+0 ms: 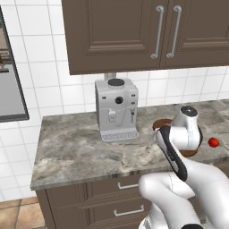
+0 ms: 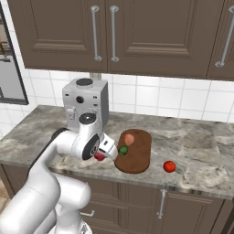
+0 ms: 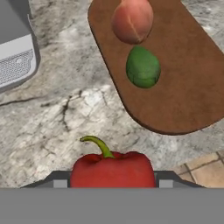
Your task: Place the avocado, onion, tomato, and bell pepper on the cutting board.
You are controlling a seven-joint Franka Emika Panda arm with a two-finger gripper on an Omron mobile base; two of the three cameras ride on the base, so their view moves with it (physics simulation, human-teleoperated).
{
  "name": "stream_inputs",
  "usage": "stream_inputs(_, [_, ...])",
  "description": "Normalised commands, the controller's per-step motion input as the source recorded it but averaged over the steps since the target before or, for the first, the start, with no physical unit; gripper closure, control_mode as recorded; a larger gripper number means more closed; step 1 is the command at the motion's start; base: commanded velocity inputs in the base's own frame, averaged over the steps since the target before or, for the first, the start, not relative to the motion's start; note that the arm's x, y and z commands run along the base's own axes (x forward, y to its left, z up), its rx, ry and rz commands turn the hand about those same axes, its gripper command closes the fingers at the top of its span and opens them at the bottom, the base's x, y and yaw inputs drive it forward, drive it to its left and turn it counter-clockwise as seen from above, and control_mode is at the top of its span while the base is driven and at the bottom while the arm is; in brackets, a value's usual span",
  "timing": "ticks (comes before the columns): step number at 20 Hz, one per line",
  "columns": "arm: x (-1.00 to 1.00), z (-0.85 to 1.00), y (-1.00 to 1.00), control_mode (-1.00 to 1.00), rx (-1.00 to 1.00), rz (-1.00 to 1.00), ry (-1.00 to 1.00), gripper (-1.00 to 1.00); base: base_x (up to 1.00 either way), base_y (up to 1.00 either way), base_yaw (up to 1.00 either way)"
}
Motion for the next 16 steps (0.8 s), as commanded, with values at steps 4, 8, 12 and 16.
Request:
stream_inputs(4, [0.25, 0.04, -0.59, -1.0, 0.0, -0.04, 0.08, 1.0, 0.0, 0.0, 0.0])
stream_inputs(8, [0.36, 0.29, -0.44, -1.0, 0.0, -0.04, 0.16, 1.0, 0.0, 0.0, 0.0])
stream_inputs(12, [0.34, 0.4, -0.34, -1.0, 0.0, -0.04, 0.22, 1.0, 0.0, 0.0, 0.0])
stream_inputs(16, [0.45, 0.21, -0.35, -1.0, -0.01, -0.05, 0.27, 1.0, 0.0, 0.0, 0.0])
